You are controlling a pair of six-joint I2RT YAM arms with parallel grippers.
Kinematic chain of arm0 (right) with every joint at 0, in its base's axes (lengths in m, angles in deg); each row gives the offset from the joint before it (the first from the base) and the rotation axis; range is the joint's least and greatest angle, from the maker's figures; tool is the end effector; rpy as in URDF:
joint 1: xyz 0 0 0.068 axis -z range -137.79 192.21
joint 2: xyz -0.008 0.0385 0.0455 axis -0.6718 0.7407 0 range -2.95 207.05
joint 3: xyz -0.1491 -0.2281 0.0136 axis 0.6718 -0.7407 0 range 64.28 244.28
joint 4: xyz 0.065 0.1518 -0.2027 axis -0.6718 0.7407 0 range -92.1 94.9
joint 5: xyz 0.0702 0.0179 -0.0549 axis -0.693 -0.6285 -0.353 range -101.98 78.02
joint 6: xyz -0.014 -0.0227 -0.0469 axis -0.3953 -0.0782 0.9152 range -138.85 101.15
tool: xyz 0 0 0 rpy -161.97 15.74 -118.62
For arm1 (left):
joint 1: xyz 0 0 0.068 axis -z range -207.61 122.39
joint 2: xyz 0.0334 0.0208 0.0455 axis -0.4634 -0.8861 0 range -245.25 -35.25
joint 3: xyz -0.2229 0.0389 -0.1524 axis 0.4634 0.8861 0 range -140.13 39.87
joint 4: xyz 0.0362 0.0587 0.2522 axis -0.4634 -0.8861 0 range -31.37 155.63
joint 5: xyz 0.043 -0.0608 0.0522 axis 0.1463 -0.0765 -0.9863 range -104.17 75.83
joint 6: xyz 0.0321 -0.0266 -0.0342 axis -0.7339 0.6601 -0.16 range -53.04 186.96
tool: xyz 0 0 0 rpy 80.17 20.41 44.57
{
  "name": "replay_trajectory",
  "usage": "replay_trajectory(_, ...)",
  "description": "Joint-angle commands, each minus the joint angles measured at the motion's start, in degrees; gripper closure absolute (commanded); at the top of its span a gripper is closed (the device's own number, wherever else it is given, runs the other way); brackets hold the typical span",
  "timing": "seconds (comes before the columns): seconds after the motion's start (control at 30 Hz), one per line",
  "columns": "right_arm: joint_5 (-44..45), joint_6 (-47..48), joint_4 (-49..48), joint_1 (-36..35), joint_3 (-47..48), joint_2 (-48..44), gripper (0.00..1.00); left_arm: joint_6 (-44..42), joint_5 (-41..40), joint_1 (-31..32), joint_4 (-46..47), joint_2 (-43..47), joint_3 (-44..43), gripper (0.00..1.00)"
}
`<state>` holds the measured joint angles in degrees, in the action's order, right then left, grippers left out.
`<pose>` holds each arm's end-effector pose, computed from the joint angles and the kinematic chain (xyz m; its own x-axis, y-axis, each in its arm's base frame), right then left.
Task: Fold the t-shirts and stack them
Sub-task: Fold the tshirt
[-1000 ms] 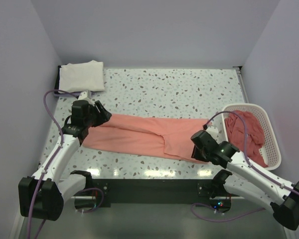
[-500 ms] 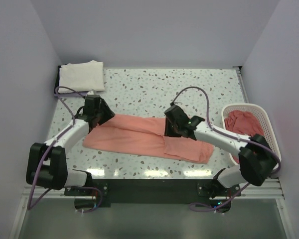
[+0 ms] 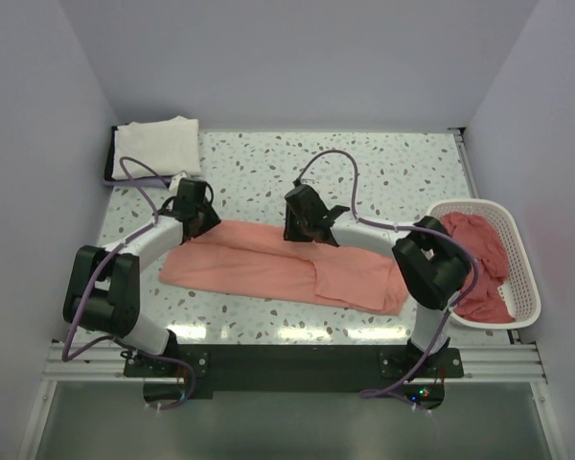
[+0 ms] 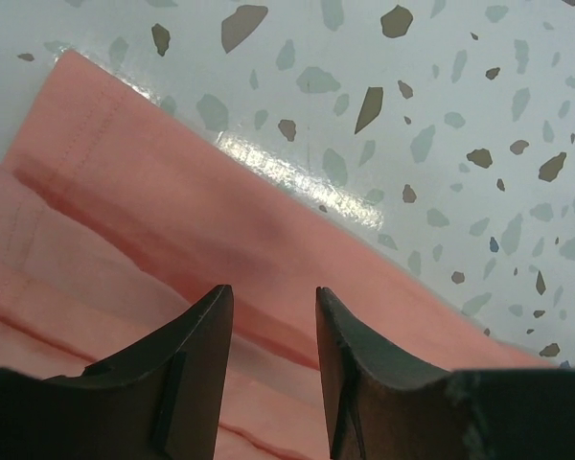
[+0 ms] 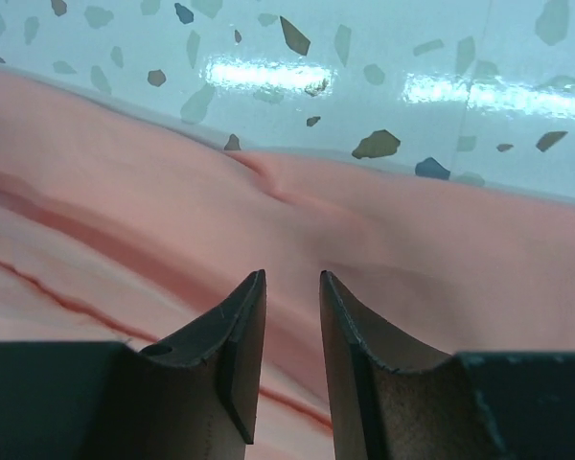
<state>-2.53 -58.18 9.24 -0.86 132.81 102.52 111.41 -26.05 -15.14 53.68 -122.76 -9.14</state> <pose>0.2925 0.2653 0.1872 -0.7981 0.1097 -0.5925 -0.1137 0.9382 0.3270 0.3013 -0.0591 0.1878 -0.5957 -0.5701 -0.5658 -0.4677 0.8189 -0.3327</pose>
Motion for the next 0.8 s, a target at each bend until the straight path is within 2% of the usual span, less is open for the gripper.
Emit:
replay_trajectory(0.0, -1.98, 0.31, -4.39, -0.09, 3.10, 3.15, 0.67, 0.55, -4.03, 0.45, -0.27, -0.03, -1.70, 0.56)
replay_trajectory(0.4, -5.50, 0.13, -6.94, -1.58, 1.61, 4.39, 0.68, 0.99, -6.58, 0.36, -2.47, 2.07, 2.07, 0.58)
replay_trajectory(0.77, -7.34, 0.40, -7.29, -3.42, 0.37, 3.87, 0.68, 2.14, -7.11, 0.27, -2.65, 7.78, 6.91, 0.58)
